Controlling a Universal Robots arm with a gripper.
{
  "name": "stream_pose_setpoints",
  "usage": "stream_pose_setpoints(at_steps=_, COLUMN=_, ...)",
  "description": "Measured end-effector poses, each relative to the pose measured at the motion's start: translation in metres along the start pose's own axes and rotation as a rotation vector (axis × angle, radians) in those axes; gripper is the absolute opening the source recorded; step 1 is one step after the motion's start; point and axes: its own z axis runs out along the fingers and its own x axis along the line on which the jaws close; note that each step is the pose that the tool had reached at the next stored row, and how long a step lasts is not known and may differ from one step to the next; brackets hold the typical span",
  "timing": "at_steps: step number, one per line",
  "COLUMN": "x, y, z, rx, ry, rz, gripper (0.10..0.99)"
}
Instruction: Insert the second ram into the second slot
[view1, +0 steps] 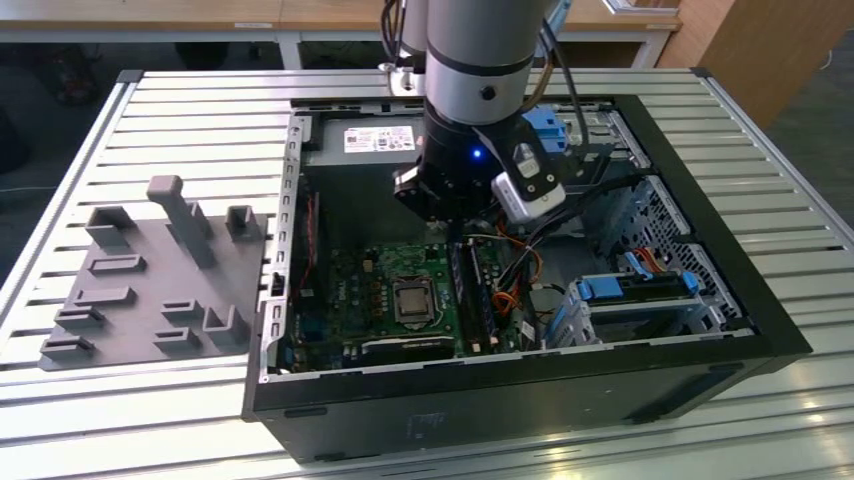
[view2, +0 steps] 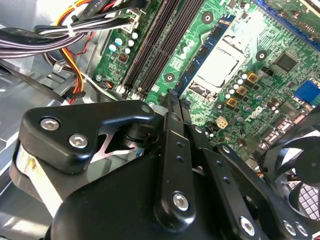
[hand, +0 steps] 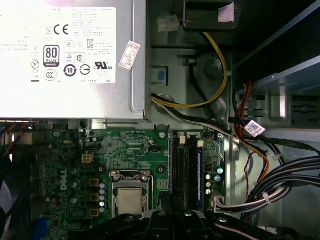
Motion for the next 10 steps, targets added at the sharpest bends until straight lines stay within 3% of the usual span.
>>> stream_pose_setpoints(at_steps=10, x=0.0001, y=-0.0002, z=0.0047, rx=0.000, ry=0.0000, rz=0.000, gripper=0.122)
